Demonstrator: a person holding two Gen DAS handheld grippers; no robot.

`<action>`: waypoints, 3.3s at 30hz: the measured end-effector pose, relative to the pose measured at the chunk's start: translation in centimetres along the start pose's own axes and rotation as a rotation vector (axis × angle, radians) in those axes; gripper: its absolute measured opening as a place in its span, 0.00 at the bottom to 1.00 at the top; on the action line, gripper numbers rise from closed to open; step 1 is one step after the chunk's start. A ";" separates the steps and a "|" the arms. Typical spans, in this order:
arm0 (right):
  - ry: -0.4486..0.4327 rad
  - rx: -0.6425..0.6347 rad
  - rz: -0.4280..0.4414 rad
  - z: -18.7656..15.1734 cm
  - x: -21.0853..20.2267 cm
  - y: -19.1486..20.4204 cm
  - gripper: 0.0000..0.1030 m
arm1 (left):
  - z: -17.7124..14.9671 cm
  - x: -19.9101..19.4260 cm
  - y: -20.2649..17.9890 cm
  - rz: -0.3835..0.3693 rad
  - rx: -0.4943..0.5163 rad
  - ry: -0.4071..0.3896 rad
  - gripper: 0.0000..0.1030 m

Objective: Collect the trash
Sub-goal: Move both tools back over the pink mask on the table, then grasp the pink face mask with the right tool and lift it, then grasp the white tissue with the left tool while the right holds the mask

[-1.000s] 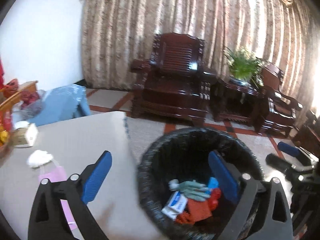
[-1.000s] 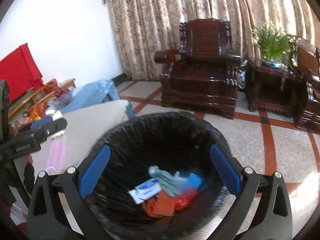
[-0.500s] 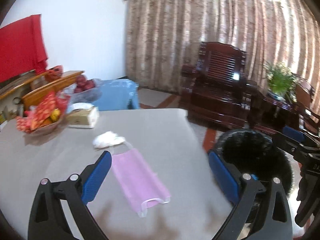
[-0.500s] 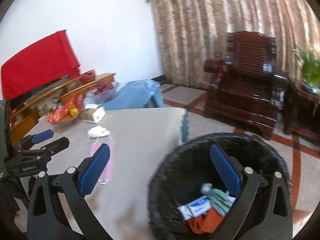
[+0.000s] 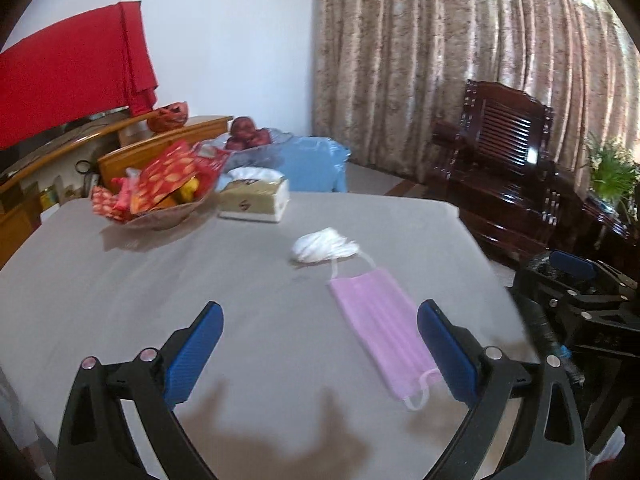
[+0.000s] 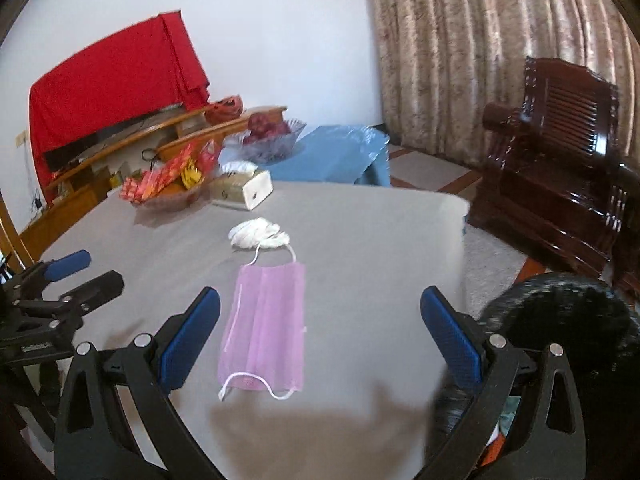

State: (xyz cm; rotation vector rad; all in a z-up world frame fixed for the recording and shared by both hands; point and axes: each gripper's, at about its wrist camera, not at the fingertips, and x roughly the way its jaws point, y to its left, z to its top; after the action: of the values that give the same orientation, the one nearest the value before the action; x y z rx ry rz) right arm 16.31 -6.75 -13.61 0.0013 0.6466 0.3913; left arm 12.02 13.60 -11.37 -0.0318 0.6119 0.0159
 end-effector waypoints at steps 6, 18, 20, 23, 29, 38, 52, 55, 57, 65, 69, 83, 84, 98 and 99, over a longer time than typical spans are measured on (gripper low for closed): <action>0.076 -0.014 0.012 -0.6 4.2 1.5 0.95 | -0.8 1.5 2.2 0.030 -0.032 0.038 0.93; 0.193 -0.034 0.028 -2.5 9.5 4.1 0.95 | -1.3 2.7 4.2 0.063 -0.031 0.049 0.93; 0.217 -0.036 0.035 -2.8 10.3 4.5 0.95 | -1.5 2.9 4.7 0.070 -0.040 0.056 0.93; 0.238 -0.040 0.039 -3.1 11.1 5.0 0.95 | -1.9 3.3 5.4 0.080 -0.047 0.066 0.93; 0.294 -0.057 0.038 -3.7 12.6 5.8 0.94 | -2.1 3.7 6.3 0.090 -0.056 0.072 0.93; 0.306 -0.085 0.011 -3.6 13.1 6.2 0.62 | -2.2 3.9 6.8 0.085 -0.084 0.079 0.93; 0.261 -0.026 0.027 -3.2 10.6 3.9 0.02 | -2.2 4.1 5.0 0.066 -0.062 0.087 0.93; 0.221 -0.001 0.030 -2.6 8.7 3.1 0.02 | -2.3 4.4 4.6 0.064 -0.057 0.095 0.93; 0.192 0.018 0.022 -2.0 7.8 2.4 0.02 | -2.3 4.9 4.3 0.060 -0.060 0.106 0.93; 0.154 0.052 -0.020 0.6 9.6 -0.2 0.02 | -0.1 8.3 2.9 0.033 -0.073 0.081 0.93; 0.151 0.065 -0.043 1.8 12.0 -1.2 0.02 | 1.5 11.4 2.2 0.023 -0.080 0.076 0.93; 0.214 0.057 -0.101 3.4 18.6 -3.3 0.02 | 4.8 24.2 1.1 -0.013 -0.086 0.227 0.92; 0.219 0.059 -0.102 3.3 18.8 -3.5 0.02 | 4.8 24.9 1.2 -0.023 -0.105 0.248 0.92; 0.189 0.065 -0.057 3.6 15.8 -2.8 0.02 | 5.0 23.5 -0.5 -0.103 -0.075 0.251 0.33; 0.184 0.070 -0.054 3.8 15.4 -2.9 0.02 | 5.0 22.8 -0.7 -0.109 -0.079 0.238 0.33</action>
State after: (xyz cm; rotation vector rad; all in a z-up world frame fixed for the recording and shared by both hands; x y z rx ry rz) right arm 30.75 -3.48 -20.00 0.0147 0.8402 0.3187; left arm 33.56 13.23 -20.35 -0.1456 0.8470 -0.0704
